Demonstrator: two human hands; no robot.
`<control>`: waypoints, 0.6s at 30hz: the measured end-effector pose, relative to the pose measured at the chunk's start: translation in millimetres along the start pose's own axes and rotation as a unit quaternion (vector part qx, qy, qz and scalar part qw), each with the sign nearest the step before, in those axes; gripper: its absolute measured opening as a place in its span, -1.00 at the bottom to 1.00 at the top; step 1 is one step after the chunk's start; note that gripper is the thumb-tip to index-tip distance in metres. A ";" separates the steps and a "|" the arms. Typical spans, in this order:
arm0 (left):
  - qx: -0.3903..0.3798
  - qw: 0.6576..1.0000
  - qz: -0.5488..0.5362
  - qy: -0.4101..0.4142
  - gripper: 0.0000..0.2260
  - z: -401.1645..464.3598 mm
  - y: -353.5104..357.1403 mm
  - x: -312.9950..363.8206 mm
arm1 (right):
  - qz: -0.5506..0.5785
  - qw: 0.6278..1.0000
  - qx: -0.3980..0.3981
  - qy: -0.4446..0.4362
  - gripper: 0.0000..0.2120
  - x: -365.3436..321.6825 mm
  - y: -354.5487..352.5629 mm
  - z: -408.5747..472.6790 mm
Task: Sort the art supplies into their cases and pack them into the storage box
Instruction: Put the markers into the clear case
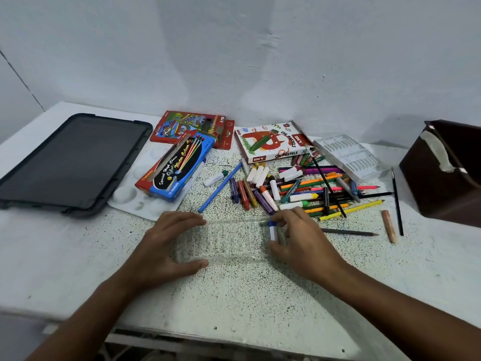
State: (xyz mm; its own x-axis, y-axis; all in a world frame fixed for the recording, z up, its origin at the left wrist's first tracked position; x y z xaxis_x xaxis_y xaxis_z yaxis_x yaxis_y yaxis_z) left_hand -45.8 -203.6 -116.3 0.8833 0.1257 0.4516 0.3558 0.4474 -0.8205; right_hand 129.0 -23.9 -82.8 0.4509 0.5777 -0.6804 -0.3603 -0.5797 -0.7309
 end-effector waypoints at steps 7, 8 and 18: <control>0.006 1.000 0.002 0.006 -0.41 -0.6 0.1 0.0 | -0.030 0.999 -0.010 -0.006 -0.53 -1.4 8.0 -0.1; 0.007 1.000 0.001 0.007 -0.41 -0.9 0.4 0.0 | -0.027 1.000 -0.011 -0.005 -0.53 -1.1 7.8 -0.3; 0.002 1.000 0.003 0.009 -0.39 -0.9 1.2 -1.1 | -0.030 0.999 -0.010 -0.010 -0.51 -10.2 7.6 -1.6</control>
State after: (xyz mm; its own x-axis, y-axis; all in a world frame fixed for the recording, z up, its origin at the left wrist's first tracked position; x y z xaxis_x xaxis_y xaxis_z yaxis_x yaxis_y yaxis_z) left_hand -46.1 -204.0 -118.0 0.8908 0.1126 0.4402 0.3493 0.4499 -0.8219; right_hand 123.0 -35.1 -81.3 0.4554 0.6231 -0.6359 -0.3161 -0.5546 -0.7698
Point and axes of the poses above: each hand's wrist, its own z-axis towards the middle knuckle, its own y-axis out of the palm, x = y × z, the point moved 5 cm from there along z, towards the middle knuckle, and after that the axes turned 12 degrees about z, right-handed, at the moved point
